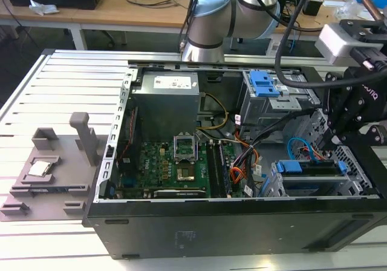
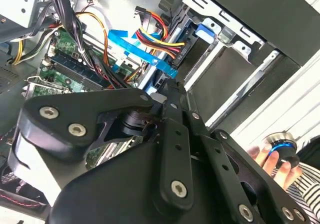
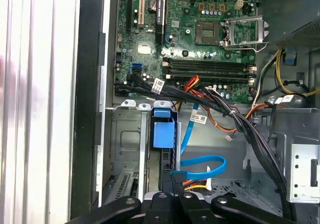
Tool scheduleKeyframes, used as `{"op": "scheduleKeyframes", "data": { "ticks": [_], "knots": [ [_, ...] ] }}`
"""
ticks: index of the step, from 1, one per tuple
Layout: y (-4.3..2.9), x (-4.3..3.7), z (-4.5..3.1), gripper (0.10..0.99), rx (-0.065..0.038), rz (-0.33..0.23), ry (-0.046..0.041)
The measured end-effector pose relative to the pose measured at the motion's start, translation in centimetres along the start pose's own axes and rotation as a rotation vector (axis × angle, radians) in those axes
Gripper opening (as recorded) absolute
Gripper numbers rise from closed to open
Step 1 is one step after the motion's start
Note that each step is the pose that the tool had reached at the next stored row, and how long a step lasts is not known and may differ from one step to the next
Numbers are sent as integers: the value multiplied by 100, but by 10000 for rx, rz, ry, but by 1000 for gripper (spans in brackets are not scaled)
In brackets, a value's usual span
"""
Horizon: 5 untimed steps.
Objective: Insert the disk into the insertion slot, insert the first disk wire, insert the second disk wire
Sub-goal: 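Insert the second disk wire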
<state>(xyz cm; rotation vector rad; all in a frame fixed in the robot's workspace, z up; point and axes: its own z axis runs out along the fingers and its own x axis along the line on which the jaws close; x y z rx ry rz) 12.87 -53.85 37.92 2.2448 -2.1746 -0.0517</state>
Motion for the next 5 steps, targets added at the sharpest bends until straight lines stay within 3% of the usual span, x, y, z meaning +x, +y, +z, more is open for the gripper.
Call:
{"op": "scheduleKeyframes", "data": {
  "ticks": [5],
  "knots": [
    [0,0,-5,106,0,0,2]
  ]
}}
